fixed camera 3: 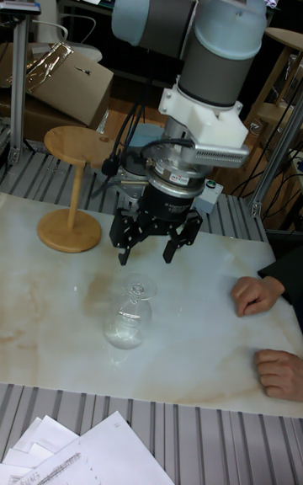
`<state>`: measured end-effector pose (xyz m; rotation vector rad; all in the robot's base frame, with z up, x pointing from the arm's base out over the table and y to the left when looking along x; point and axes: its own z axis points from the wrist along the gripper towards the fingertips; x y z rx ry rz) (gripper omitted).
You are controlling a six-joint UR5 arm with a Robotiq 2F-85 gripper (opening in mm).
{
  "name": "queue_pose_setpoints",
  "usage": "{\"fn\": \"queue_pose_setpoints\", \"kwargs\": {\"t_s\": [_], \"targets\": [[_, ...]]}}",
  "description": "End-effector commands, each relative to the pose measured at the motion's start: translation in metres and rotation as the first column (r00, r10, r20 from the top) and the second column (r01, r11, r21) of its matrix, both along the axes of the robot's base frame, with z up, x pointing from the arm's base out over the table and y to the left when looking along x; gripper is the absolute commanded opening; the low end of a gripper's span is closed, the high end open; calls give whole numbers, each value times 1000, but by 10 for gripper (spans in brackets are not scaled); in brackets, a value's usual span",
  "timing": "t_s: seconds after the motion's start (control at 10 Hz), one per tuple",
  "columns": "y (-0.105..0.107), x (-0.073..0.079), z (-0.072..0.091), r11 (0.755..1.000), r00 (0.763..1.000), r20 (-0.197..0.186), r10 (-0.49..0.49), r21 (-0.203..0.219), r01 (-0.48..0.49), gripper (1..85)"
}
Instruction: Put the glass cup onto the shelf
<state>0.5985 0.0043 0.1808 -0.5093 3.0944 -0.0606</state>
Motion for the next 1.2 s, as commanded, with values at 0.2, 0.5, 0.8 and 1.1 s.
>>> {"fn": "queue_pose_setpoints", "kwargs": {"t_s": [0.2,0.5,0.8,1.1], "targets": [[14,20,-20,1000,998,55,-3,24,2,777],[13,17,-21,1000,998,56,0,27,-1,783],[18,5,-18,998,999,9,34,49,-34,793],[19,-3,-18,997,998,-23,54,57,-53,797]]}}
